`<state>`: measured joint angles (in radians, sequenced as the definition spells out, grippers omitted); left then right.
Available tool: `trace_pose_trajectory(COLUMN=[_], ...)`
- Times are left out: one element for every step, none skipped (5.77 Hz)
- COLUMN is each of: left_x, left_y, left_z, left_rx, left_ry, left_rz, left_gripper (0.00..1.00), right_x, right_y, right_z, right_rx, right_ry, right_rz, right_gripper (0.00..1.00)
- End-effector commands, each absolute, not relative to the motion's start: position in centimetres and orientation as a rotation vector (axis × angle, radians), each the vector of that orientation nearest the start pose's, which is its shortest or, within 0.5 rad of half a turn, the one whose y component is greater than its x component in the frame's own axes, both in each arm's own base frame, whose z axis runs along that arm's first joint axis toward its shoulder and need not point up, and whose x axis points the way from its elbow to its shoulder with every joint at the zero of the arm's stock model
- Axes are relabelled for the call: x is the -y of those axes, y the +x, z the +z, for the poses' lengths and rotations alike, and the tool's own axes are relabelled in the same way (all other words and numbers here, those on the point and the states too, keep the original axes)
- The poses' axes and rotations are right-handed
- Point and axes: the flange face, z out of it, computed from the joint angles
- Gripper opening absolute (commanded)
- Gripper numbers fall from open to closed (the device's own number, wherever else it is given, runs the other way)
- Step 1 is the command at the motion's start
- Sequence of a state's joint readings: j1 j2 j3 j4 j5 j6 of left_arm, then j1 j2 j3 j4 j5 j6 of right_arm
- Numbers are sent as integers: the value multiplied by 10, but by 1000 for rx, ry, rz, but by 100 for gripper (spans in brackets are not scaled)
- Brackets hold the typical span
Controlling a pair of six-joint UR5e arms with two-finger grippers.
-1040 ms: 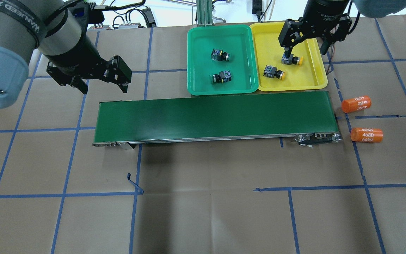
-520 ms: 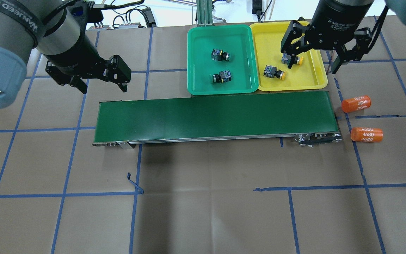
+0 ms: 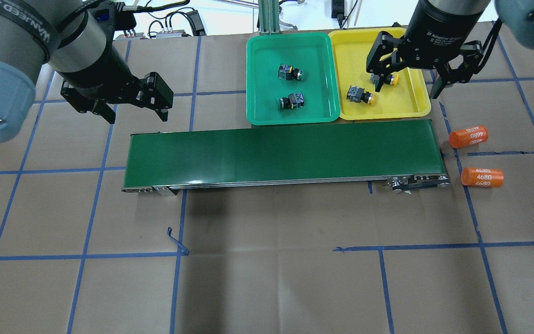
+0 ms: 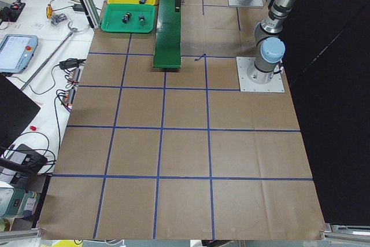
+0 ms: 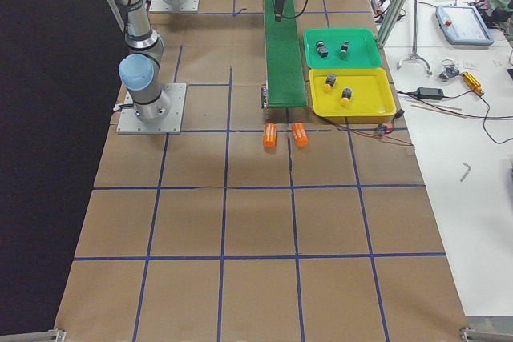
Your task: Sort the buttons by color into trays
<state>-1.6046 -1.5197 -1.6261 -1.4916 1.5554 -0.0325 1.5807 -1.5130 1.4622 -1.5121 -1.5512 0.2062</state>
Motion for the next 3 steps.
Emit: trace_pose_trajectory(left_x=[473,473,474], left_y=[-150,-150,-149], left_z=[492,494,493], left_rx=[-3157,-3158,-3159], left_ry=[-2,15,18], left_rz=[-113,-120,-118], left_gripper=[99,99,99], right_x=[515,515,515], right_y=[140,140,139], right_z=[507,507,507], right_rx=[-3109,-3112,-3113], right_ry=[306,307,307], right_rz=[8,7,7], right_gripper=[100,100,100])
